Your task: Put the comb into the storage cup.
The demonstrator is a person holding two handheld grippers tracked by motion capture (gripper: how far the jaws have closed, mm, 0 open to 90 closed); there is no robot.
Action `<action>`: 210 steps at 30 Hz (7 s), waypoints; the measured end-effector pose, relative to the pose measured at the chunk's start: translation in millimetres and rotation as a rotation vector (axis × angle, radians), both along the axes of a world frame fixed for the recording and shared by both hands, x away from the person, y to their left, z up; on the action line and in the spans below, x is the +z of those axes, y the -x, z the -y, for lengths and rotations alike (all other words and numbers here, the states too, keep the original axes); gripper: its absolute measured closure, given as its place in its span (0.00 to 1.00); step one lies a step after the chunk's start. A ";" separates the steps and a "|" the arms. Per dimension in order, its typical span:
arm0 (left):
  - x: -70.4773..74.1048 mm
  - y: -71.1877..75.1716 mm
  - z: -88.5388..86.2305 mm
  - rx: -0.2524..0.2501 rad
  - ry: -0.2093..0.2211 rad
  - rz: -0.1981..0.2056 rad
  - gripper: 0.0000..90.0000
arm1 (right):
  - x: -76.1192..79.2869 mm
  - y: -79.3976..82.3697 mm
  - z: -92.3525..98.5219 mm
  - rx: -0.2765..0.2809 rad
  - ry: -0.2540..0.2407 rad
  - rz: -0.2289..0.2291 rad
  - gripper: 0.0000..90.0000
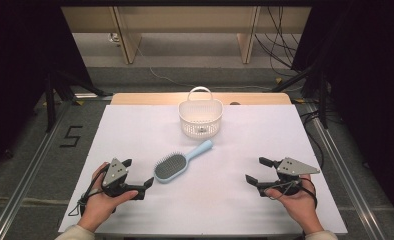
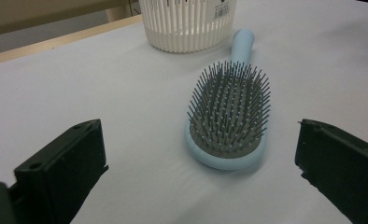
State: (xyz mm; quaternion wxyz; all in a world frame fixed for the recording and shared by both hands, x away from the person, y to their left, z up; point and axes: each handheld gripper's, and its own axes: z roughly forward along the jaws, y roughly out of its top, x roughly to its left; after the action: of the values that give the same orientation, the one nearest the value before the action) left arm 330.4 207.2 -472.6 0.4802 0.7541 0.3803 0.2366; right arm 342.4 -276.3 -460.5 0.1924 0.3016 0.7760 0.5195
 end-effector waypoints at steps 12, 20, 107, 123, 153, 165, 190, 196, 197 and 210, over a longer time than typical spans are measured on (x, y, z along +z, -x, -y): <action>0.6 0.2 0.0 0.008 0.000 0.005 0.03 | -0.3 0.0 -0.3 -0.003 0.001 -0.001 0.23; 4.5 -1.3 0.8 0.026 0.028 0.018 0.18 | -1.5 -1.4 0.0 -0.003 -0.004 -0.004 0.23; 9.0 -134.8 196.7 0.116 -0.186 -0.457 1.00 | -1.6 -2.3 0.0 -0.003 0.009 -0.005 0.23; -1.5 -108.5 197.1 0.008 -0.255 -0.507 1.00 | -1.2 -1.9 0.2 -0.006 0.006 -0.006 0.23; 3.6 -73.0 202.7 -0.088 -0.364 -0.484 1.00 | -1.1 -1.4 -0.5 -0.008 0.008 -0.005 0.23; 4.0 -60.0 199.1 -0.124 -0.380 -0.499 1.00 | -1.2 -1.3 -1.0 -0.007 0.009 -0.006 0.23; 4.3 -2.8 135.4 -0.270 -0.466 -0.534 1.00 | -1.6 -1.5 -1.1 -0.012 0.011 -0.006 0.23; 4.6 6.8 113.3 -0.271 -0.472 -0.559 1.00 | -1.7 -1.6 -1.1 -0.014 0.011 -0.007 0.23; 4.2 7.8 109.7 -0.267 -0.468 -0.562 1.00 | -1.6 -1.6 -1.1 -0.014 0.010 -0.007 0.23; 4.1 10.8 65.8 -0.205 -0.470 -0.601 1.00 | -2.1 -2.2 -1.4 -0.015 0.009 -0.008 0.23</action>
State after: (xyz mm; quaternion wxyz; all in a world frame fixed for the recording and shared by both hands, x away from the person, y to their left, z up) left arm 319.7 141.4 -468.5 0.1831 0.9133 0.3620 0.0367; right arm 344.5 -274.8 -462.6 0.1946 0.3087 0.7767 0.5134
